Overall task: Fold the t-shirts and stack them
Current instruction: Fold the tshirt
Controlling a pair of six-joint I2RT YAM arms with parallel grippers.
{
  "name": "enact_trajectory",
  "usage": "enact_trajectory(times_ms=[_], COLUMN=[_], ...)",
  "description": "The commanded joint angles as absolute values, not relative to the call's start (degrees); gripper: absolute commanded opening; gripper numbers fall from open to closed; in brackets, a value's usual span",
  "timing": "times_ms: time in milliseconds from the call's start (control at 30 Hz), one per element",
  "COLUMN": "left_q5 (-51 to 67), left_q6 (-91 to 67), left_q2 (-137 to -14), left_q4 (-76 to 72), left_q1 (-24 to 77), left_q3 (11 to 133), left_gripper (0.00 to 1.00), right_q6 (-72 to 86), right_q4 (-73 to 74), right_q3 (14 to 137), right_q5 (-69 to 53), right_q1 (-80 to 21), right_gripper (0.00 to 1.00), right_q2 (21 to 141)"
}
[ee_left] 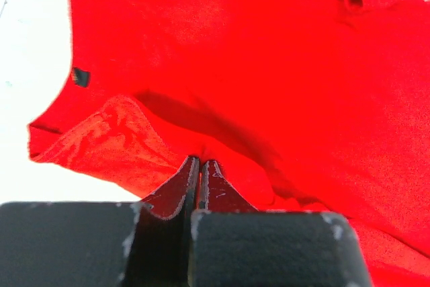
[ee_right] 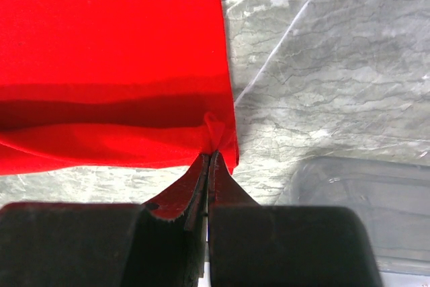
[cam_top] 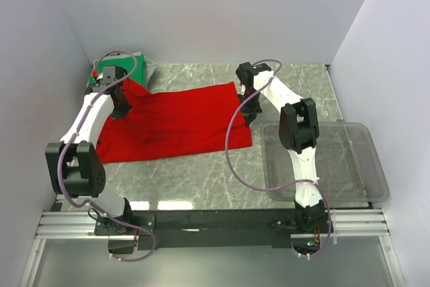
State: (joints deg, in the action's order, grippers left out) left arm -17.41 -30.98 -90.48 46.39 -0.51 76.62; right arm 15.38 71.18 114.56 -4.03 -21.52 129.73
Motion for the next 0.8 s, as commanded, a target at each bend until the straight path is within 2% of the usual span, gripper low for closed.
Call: enact_trajectory(times_ms=[0, 233, 767], left_q5=[-19.6, -19.17, -19.78], left_q6=[-32.43, -33.31, -34.36], left_q2=[-85.44, -81.65, -84.11], left_q4=[47.37, 46.67, 45.53], left_q1=[-1.58, -2.72, -4.22], left_q3=[76.56, 73.83, 75.5], left_gripper=[0.0, 0.0, 0.0], right_q6=[15.47, 15.47, 15.38], right_q4=[72.51, 72.33, 71.81], right_q3=[116.28, 116.63, 120.58], right_q5=[-2.81, -3.07, -2.9], right_q1=[-20.92, -20.74, -20.66], right_gripper=[0.0, 0.0, 0.0], right_q2=[128.58, 129.02, 132.89])
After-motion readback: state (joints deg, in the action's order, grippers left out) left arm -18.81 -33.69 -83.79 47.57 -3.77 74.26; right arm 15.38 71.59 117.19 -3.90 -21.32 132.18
